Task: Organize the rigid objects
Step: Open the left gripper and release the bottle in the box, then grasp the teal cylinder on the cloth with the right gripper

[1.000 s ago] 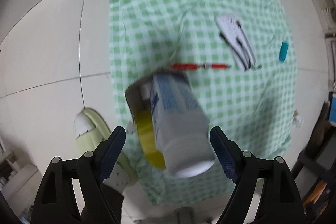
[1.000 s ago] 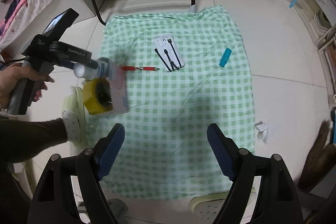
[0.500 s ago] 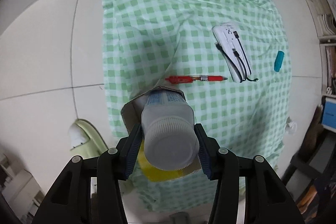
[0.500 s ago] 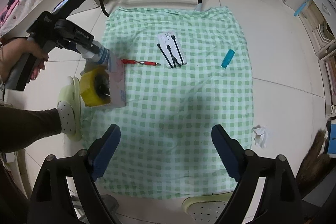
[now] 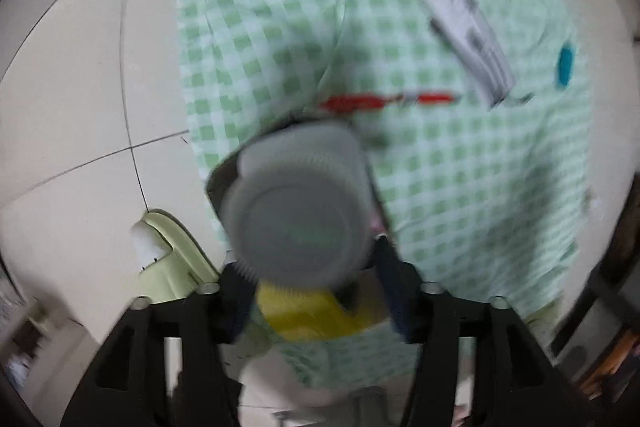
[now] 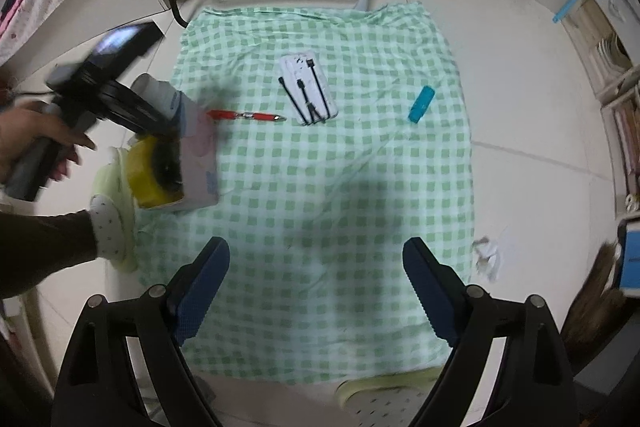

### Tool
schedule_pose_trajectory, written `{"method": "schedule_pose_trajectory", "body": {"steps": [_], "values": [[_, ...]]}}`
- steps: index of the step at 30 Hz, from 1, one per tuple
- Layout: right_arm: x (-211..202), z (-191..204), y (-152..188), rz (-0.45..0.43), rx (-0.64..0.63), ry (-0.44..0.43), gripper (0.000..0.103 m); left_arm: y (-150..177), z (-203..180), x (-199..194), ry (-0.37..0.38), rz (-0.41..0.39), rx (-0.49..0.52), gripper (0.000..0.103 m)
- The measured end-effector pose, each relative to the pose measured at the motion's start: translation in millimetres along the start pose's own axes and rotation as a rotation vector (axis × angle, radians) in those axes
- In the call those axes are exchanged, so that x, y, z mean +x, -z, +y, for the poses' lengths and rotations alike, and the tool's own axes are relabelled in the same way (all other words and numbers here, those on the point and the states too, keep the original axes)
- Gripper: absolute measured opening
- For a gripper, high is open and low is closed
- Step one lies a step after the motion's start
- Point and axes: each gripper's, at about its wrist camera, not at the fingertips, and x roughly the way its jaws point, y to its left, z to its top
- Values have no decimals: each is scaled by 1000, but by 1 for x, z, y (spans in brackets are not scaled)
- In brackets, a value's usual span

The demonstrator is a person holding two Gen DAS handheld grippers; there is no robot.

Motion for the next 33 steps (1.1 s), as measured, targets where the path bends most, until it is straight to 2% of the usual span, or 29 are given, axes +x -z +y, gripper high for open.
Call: {"method": "schedule_pose_trajectory", "body": {"steps": [1, 2, 3, 5, 7, 10, 12, 13, 14, 15, 17, 19, 22, 24, 28, 31, 32, 33], "values": [[5, 0, -1, 1, -20, 17, 96, 2, 1, -18, 17, -38, -28, 86], [12, -1, -1, 6, -45, 52, 103, 8, 0, -32, 32, -69, -39, 87], [19, -2, -1, 10, -62, 77, 103, 13, -2, -57, 52, -104, -30, 87], [40, -11, -1, 83, -73, 127, 103, 32, -10, -91, 81, -149, 24, 87], [55, -23, -1, 122, -43, 129, 103, 55, -16, -136, 128, -234, 89, 89], [87, -58, -4, 162, 86, 100, 103, 96, -12, -181, 209, -332, 78, 103], [111, -84, -6, 194, 198, 74, 102, 117, -11, -192, 265, -360, 93, 103], [121, -96, -8, 208, 260, 58, 100, 126, -11, -195, 295, -389, 92, 103], [130, -106, -10, 215, 309, 40, 90, 130, -10, -193, 312, -405, 79, 103], [141, -118, -15, 216, 365, 13, 71, 130, -9, -188, 305, -390, 63, 103], [156, -130, -24, 220, 419, -12, 56, 124, -7, -178, 300, -344, 49, 103], [171, -144, -41, 215, 456, 2, 56, 119, -8, -178, 289, -342, 61, 103], [191, -161, -69, 174, 503, 5, 53, 108, -16, -183, 173, -352, 67, 103], [204, -172, -91, 151, 523, 19, 48, 106, -17, -178, 112, -345, 62, 103], [231, -188, -126, 137, 577, 38, 46, 102, -23, -169, 55, -310, 67, 103], [253, -193, -141, 159, 592, 66, 45, 93, -28, -164, -16, -305, 66, 103], [260, -193, -144, 176, 581, 79, 40, 90, -32, -163, -38, -304, 62, 103], [266, -191, -144, 200, 562, 89, 26, 89, -34, -163, -49, -303, 60, 103]]}}
